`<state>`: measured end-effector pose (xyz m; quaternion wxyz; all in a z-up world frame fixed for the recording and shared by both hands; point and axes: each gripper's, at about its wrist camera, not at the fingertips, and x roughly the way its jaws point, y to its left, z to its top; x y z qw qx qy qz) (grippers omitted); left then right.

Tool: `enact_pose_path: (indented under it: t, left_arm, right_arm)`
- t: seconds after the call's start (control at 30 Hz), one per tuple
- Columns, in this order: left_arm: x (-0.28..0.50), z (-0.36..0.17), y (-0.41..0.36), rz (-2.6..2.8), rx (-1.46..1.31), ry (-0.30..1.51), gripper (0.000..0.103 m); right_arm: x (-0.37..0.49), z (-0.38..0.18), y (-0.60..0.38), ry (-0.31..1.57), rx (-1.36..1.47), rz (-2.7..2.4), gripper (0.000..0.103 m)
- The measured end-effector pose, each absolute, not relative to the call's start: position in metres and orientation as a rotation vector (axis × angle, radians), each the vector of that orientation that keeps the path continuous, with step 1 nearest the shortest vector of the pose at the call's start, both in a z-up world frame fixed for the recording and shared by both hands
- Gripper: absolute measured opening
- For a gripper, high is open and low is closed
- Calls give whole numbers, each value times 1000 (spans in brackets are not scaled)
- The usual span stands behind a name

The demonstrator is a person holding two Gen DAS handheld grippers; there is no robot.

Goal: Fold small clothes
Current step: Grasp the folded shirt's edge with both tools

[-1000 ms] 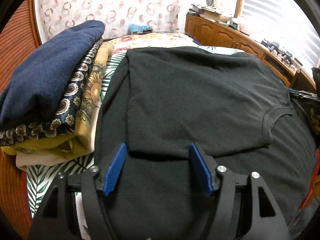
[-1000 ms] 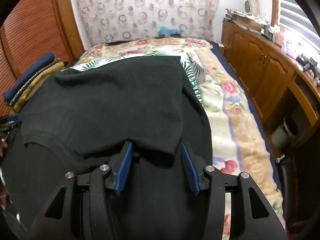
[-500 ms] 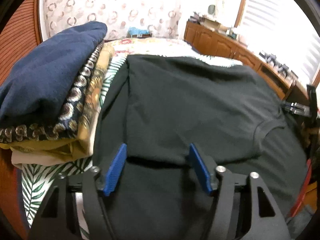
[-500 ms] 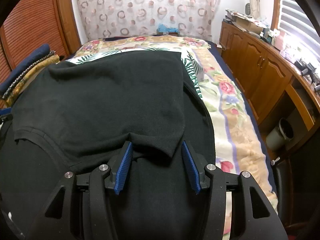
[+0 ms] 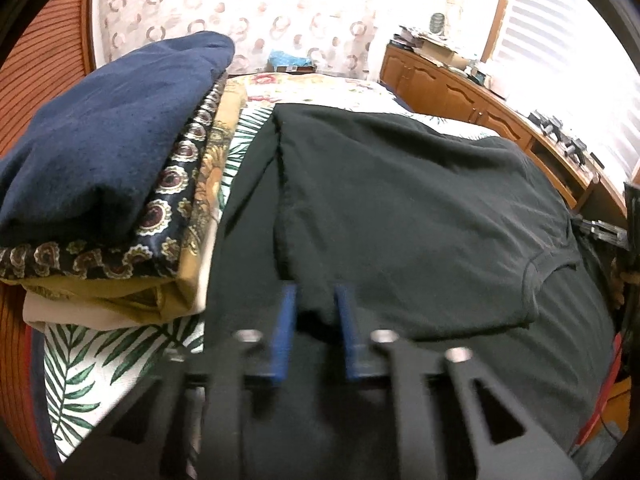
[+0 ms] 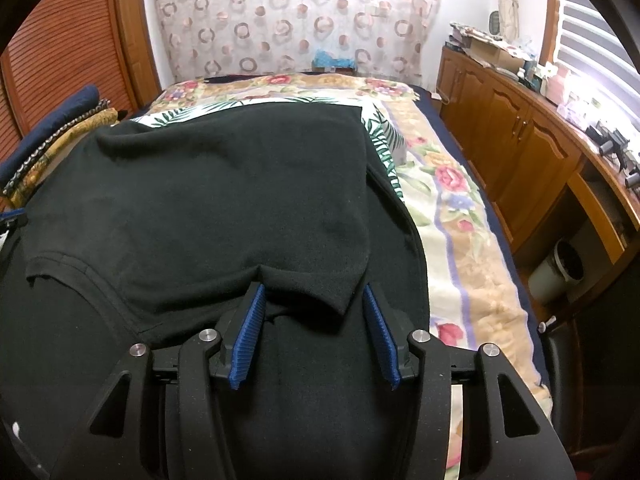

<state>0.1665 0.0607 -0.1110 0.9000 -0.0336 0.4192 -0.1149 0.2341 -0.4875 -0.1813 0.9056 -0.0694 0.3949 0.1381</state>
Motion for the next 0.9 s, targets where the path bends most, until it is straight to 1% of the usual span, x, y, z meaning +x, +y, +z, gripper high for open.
enact_pose_path:
  t: [0.03,0.1,0.17,0.27,0.57,0.73,0.9]
  left_arm:
    - [164,-110,59,-251,-64,865,7]
    - [162,-105,56,-255,-49,849,5]
    - [159,-97,54,-263,-56,818,4]
    - [152,-79,53,-258,-66,747,4]
    - [117,-28,64,-264,-95,584,4]
    - [87,-18,77,-271,-115,560,4]
    - [65,-26,83,-256,-108,574,4]
  right_arm:
    - [232,-179,-488,801,-132,314,19]
    - [228,-173,-486,763,-117,343,11]
    - [224,-167,-484,724,-124,362,7]
    - [220,-155,-482,671,-109,378,5]
    - [195,-109,-486,543,-98,399,4]
    - [169,-93,-499,517,-51,432,4]
    - [138,-90,-503,531,-60,445,4]
